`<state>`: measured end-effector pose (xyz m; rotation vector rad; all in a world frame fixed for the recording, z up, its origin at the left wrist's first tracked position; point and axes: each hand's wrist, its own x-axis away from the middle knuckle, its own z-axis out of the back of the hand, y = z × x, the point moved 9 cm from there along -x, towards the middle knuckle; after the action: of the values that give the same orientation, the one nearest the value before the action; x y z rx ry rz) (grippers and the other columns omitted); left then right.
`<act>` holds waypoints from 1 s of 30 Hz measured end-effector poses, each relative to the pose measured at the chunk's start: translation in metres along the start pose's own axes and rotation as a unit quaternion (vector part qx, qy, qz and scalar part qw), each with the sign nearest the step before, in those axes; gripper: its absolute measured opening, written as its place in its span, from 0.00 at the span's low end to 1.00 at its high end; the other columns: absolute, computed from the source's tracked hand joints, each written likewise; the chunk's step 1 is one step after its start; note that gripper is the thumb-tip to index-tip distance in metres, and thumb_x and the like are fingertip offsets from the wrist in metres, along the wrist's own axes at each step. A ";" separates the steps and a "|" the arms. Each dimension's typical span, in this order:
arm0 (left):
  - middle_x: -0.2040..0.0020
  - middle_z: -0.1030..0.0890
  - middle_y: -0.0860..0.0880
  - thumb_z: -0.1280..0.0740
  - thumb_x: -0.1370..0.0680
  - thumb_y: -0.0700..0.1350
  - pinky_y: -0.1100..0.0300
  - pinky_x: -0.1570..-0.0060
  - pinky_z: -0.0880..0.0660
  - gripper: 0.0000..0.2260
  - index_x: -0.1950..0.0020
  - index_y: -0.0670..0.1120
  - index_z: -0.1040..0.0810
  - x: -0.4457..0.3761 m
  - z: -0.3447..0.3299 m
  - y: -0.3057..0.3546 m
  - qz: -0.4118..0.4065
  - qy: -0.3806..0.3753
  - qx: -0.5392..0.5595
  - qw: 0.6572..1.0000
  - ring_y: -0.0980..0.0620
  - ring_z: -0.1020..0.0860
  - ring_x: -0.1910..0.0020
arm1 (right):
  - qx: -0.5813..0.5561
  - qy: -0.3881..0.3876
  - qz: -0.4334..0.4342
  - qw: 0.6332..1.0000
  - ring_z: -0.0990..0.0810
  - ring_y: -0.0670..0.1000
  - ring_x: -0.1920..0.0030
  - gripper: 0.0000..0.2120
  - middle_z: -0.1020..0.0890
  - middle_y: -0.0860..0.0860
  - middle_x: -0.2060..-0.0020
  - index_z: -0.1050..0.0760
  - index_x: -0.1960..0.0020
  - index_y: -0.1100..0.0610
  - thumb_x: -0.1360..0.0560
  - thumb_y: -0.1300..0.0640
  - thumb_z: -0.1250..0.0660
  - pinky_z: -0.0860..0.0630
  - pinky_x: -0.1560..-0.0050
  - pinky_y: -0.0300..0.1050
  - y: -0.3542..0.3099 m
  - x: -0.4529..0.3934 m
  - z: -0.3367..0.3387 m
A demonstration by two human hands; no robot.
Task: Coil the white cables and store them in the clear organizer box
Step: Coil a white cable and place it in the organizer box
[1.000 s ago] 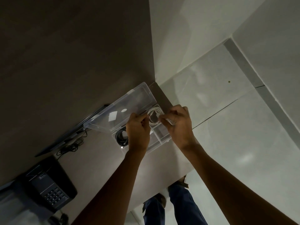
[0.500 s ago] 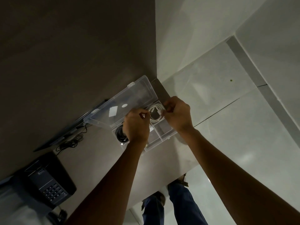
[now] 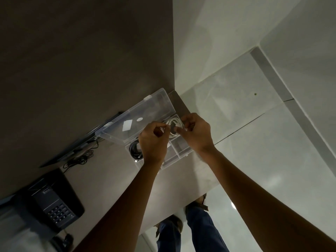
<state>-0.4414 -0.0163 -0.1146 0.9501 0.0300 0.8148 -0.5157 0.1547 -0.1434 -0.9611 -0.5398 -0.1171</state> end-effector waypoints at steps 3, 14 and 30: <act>0.62 0.16 0.50 0.23 0.22 0.40 0.71 0.60 0.25 0.03 0.54 0.42 0.14 -0.001 0.001 0.002 -0.007 0.002 -0.001 1.000 0.61 0.20 0.67 | 0.008 -0.002 0.008 1.000 0.15 0.57 0.57 0.19 0.15 0.55 0.56 0.19 0.42 0.59 0.27 0.51 0.19 0.14 0.53 0.53 -0.004 0.002 0.001; 0.53 0.15 0.44 0.29 0.19 0.51 0.56 0.52 0.24 0.11 0.49 0.42 0.18 -0.005 -0.004 -0.016 0.072 -0.036 -0.196 0.977 0.47 0.18 0.53 | 0.060 0.031 0.025 0.997 0.15 0.57 0.52 0.05 0.13 0.55 0.54 0.17 0.46 0.60 0.21 0.60 0.25 0.15 0.44 0.56 0.000 0.009 0.009; 0.69 0.26 0.55 0.25 0.21 0.40 0.76 0.70 0.27 0.10 0.58 0.44 0.25 -0.001 -0.006 -0.005 0.014 -0.037 -0.026 0.999 0.61 0.27 0.71 | 0.021 -0.007 -0.014 1.000 0.14 0.54 0.56 0.20 0.13 0.56 0.53 0.21 0.40 0.60 0.27 0.57 0.18 0.16 0.50 0.46 0.002 0.015 0.005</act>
<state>-0.4407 -0.0141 -0.1223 0.9323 -0.0691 0.8028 -0.5040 0.1621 -0.1358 -0.9137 -0.5664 -0.1227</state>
